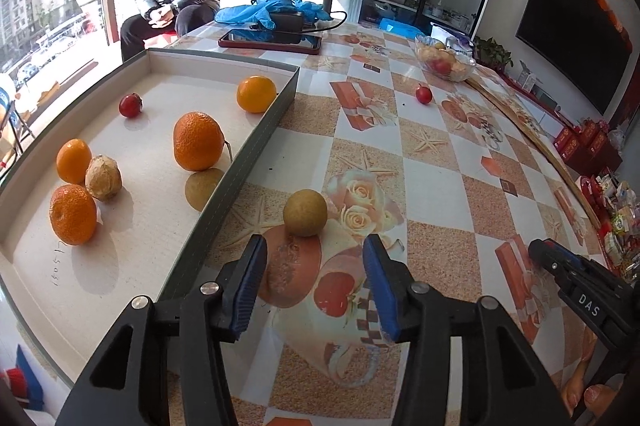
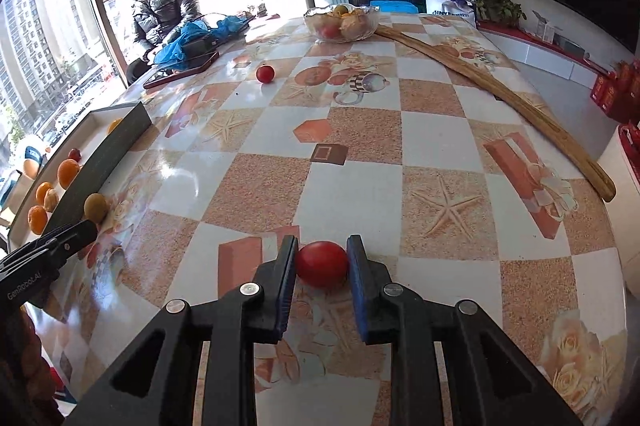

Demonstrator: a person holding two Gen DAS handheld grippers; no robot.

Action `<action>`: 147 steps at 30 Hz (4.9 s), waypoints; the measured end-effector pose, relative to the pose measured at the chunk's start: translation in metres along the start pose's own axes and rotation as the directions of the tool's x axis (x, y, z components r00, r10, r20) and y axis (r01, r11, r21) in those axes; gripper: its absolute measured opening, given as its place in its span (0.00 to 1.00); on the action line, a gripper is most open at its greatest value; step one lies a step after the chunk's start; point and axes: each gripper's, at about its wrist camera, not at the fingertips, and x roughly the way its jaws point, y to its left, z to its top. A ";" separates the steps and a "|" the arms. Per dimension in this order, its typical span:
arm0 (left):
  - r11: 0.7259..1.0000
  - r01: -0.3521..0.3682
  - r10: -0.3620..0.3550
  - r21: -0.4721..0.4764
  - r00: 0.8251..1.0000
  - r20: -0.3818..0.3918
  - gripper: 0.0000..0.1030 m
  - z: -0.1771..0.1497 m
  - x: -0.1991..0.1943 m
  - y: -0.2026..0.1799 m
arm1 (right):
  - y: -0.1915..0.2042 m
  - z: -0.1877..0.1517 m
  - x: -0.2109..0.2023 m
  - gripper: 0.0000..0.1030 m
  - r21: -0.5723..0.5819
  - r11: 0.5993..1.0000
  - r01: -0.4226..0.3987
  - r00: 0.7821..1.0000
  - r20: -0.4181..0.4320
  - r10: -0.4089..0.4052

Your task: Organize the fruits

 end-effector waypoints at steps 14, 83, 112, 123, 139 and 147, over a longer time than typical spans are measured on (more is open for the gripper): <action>0.998 -0.044 0.046 0.043 0.998 -0.035 0.28 0.026 0.032 -0.007 | -0.004 0.000 0.000 0.25 0.013 1.000 -0.010 1.000 0.001 0.010; 0.999 0.038 -0.036 0.017 0.996 -0.081 0.28 0.029 -0.033 0.017 | 0.074 0.028 0.003 0.25 -0.172 0.978 -0.118 0.983 -0.158 0.091; 0.944 -0.283 0.258 -0.172 0.954 -0.153 0.76 0.040 -0.035 0.160 | 0.266 0.073 0.059 0.59 -0.192 0.870 -0.454 0.826 -0.458 0.329; 0.957 -0.248 0.236 -0.152 0.967 -0.093 1.00 0.035 -0.046 0.149 | 0.254 0.079 0.035 1.00 -0.262 0.890 -0.372 0.885 -0.390 0.256; 0.945 -0.327 0.328 0.029 0.937 -0.118 1.00 0.015 -0.035 0.105 | 0.244 0.054 0.021 1.00 -0.490 0.854 -0.173 0.952 -0.306 0.017; 0.949 -0.310 0.315 0.060 0.937 -0.151 1.00 0.013 -0.034 0.100 | 0.241 0.051 0.020 1.00 -0.507 0.842 -0.185 0.946 -0.323 0.014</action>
